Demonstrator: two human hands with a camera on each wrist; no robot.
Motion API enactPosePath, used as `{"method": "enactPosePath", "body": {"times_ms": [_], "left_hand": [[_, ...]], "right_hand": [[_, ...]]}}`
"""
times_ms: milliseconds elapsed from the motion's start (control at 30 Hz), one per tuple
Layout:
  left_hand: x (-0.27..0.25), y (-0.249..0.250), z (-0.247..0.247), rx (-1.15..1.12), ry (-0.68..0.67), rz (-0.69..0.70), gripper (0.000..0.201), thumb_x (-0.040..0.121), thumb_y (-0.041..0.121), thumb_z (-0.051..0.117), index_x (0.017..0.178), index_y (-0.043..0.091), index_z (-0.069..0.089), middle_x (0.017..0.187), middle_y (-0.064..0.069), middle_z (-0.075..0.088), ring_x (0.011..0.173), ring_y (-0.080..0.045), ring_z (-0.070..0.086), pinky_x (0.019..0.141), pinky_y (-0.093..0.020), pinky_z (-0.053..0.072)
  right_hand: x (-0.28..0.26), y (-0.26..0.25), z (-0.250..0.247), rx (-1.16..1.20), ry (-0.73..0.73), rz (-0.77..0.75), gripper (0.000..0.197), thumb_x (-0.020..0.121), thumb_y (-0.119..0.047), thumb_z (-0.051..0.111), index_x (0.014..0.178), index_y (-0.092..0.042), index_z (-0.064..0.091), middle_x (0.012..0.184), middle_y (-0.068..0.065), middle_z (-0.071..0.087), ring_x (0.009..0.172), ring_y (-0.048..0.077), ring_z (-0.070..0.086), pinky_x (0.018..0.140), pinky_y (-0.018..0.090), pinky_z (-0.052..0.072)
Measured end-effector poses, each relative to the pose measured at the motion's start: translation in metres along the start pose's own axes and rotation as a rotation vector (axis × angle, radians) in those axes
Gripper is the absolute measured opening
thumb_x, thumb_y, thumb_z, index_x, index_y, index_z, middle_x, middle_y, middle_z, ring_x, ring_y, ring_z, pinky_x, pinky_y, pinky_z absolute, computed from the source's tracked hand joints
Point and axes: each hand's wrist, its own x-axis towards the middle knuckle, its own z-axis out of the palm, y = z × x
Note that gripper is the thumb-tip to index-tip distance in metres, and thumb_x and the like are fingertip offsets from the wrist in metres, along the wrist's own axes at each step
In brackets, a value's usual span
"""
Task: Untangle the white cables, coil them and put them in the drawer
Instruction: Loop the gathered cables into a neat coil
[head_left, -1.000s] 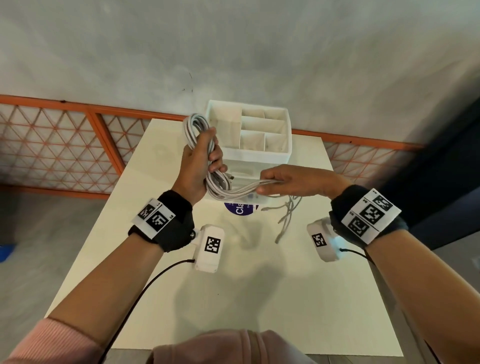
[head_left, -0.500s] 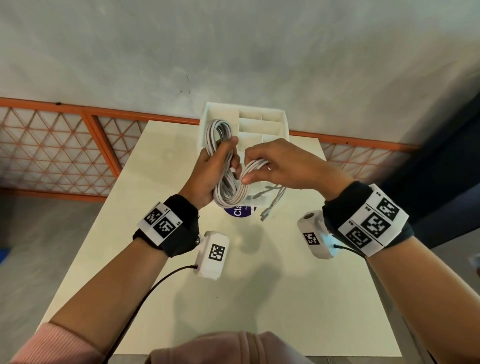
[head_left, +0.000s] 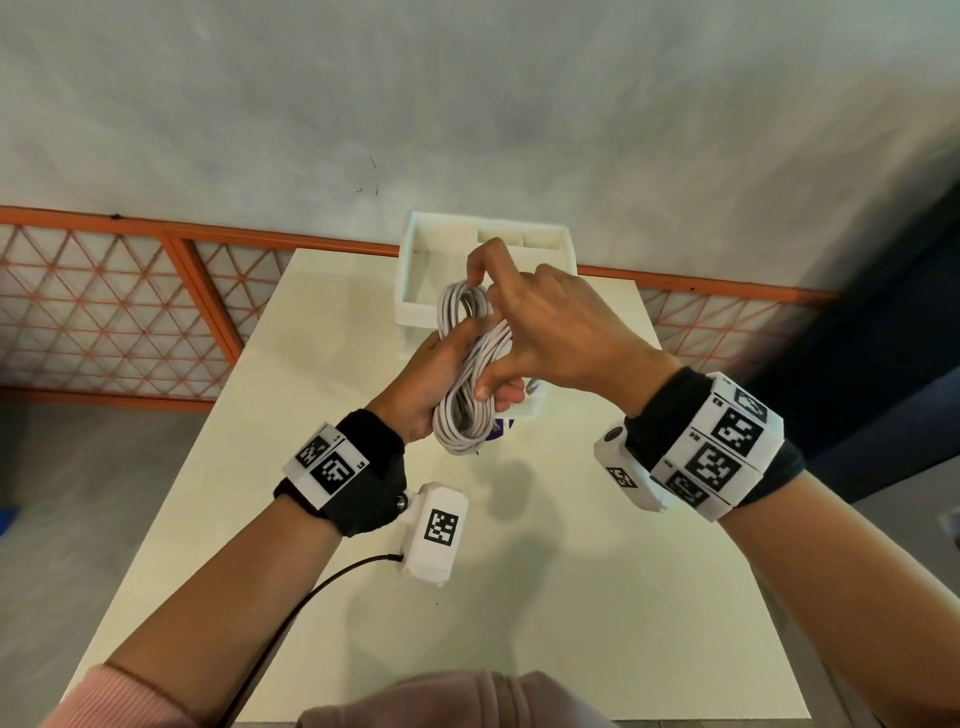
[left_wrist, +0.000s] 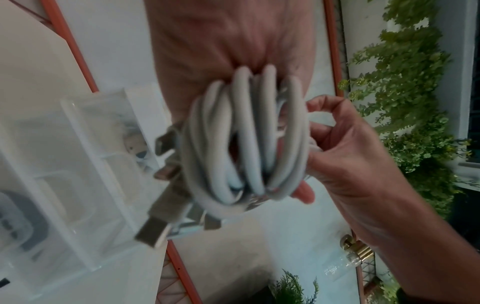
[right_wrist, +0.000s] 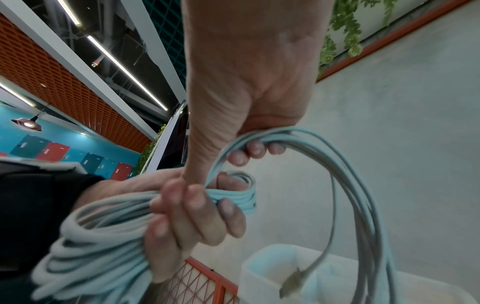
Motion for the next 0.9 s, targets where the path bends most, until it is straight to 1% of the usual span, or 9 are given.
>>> {"method": "enactPosePath", "body": {"times_ms": [100,233,400,533,633,700,800,867,900], "left_hand": [[0.000,-0.006,-0.002,0.109,0.005,-0.034,0.045,0.097,0.027,0.041,0.066,0.001,0.060,0.049,-0.014,0.062,0.041,-0.019,0.058,0.045,-0.023,0.051],[0.000,-0.009,-0.009,0.253,-0.054,-0.029,0.047,0.095,0.026,0.042,0.054,0.005,0.055,0.045,-0.011,0.052,0.034,-0.019,0.045,0.043,-0.025,0.045],[0.000,-0.011,-0.015,0.217,-0.075,-0.077,0.042,0.095,0.029,0.049,0.058,0.008,0.056,0.043,-0.008,0.045,0.030,-0.014,0.032,0.038,-0.022,0.037],[0.000,-0.013,-0.015,0.227,-0.089,-0.077,0.040,0.095,0.026,0.049,0.059,0.011,0.054,0.044,-0.009,0.043,0.030,-0.015,0.030,0.039,-0.021,0.036],[0.000,-0.016,-0.016,0.241,-0.144,-0.105,0.037,0.097,0.028,0.045,0.066,0.008,0.050,0.043,-0.007,0.044,0.029,-0.013,0.030,0.039,-0.021,0.035],[-0.003,-0.016,-0.014,0.243,-0.192,-0.139,0.037,0.095,0.039,0.046,0.076,0.007,0.049,0.042,-0.005,0.044,0.029,-0.011,0.029,0.040,-0.020,0.035],[-0.007,-0.016,-0.011,0.225,-0.268,-0.166,0.062,0.077,0.068,0.038,0.092,0.009,0.049,0.043,-0.004,0.044,0.029,-0.010,0.028,0.040,-0.019,0.037],[-0.009,-0.018,-0.010,0.201,-0.291,-0.164,0.074,0.070,0.075,0.030,0.098,0.009,0.049,0.043,-0.004,0.044,0.029,-0.010,0.027,0.040,-0.020,0.037],[-0.009,-0.019,-0.009,0.197,-0.291,-0.166,0.078,0.070,0.077,0.025,0.099,0.009,0.049,0.043,-0.004,0.043,0.029,-0.010,0.027,0.040,-0.020,0.037]], "right_hand": [[-0.003,-0.001,0.003,-0.043,0.024,0.012,0.092,0.048,-0.061,0.081,0.111,-0.011,0.036,0.054,-0.013,0.036,0.049,0.013,0.032,0.065,0.027,0.024],[-0.009,0.006,0.008,0.153,-0.012,0.037,0.080,0.056,-0.057,0.081,0.105,-0.014,0.033,0.053,-0.010,0.037,0.049,0.011,0.037,0.049,0.025,0.026],[-0.017,0.022,0.009,0.261,-0.109,0.100,0.062,0.060,-0.060,0.076,0.091,-0.024,0.035,0.053,-0.007,0.044,0.052,0.012,0.039,0.053,0.027,0.031],[-0.019,0.031,0.009,0.314,-0.203,0.138,0.053,0.066,-0.066,0.068,0.067,-0.015,0.052,0.052,-0.007,0.042,0.051,0.009,0.036,0.053,0.023,0.028],[-0.019,0.033,0.008,0.414,-0.233,0.110,0.041,0.085,-0.048,0.060,0.059,-0.018,0.053,0.050,-0.006,0.043,0.050,0.008,0.039,0.053,0.019,0.030],[-0.018,0.033,0.005,0.468,-0.226,0.102,0.029,0.094,-0.033,0.052,0.066,-0.024,0.054,0.052,-0.007,0.048,0.050,0.007,0.041,0.055,0.016,0.032],[-0.018,0.033,0.003,0.565,-0.196,0.183,0.012,0.099,-0.027,0.041,0.097,-0.015,0.043,0.056,0.007,0.048,0.047,0.006,0.041,0.054,0.017,0.037],[-0.017,0.032,0.006,0.548,-0.121,0.208,0.008,0.099,-0.024,0.039,0.102,-0.016,0.036,0.052,0.002,0.043,0.041,0.006,0.045,0.051,0.017,0.041],[-0.017,0.031,0.008,0.530,-0.071,0.206,0.006,0.099,-0.022,0.039,0.103,-0.018,0.036,0.050,-0.001,0.042,0.040,0.007,0.045,0.052,0.023,0.044]]}}
